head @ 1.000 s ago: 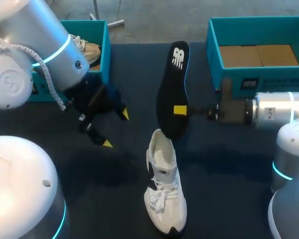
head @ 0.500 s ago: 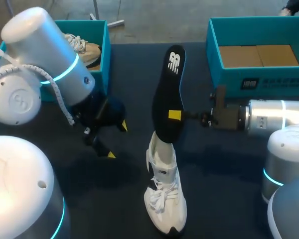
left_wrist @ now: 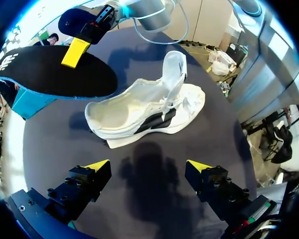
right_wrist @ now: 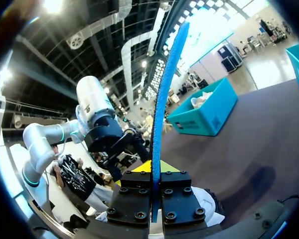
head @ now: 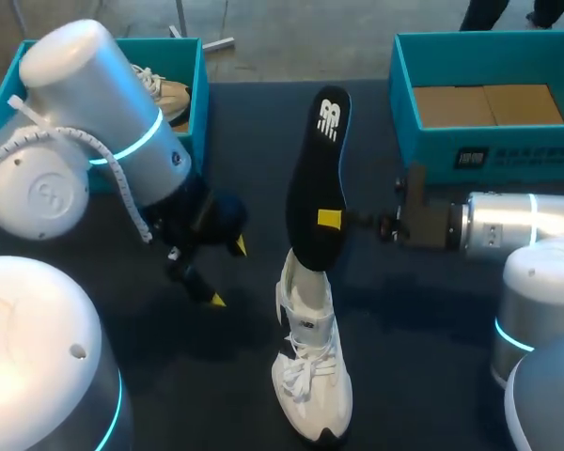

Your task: Take the shoe out of the shoebox, open the shoe tongue, remove and reinsert the insole, then place the shoe into the shoebox

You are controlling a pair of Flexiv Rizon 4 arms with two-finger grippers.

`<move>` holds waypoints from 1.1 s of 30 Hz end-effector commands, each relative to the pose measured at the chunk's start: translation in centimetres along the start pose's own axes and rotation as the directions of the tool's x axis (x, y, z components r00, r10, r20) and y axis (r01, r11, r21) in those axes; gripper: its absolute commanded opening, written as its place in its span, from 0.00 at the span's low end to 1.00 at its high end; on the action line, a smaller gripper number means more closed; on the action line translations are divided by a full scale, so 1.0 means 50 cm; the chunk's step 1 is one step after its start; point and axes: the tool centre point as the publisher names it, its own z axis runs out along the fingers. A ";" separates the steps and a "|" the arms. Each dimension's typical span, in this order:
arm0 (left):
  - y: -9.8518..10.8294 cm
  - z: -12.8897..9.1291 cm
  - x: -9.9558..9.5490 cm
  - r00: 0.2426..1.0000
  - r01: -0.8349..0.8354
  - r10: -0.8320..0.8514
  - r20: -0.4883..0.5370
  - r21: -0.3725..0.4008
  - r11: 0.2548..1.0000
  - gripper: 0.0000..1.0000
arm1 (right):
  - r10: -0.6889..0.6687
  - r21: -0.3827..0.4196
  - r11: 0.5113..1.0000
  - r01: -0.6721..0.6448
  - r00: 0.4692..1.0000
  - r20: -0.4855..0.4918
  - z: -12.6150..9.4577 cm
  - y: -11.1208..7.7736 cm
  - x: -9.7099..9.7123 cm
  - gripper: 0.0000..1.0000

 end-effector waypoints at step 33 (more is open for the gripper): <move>-0.013 0.094 0.002 0.993 0.115 -0.115 0.004 -0.051 0.992 1.00 | -0.099 0.010 0.995 0.101 0.991 -0.092 0.010 -0.044 -0.023 0.00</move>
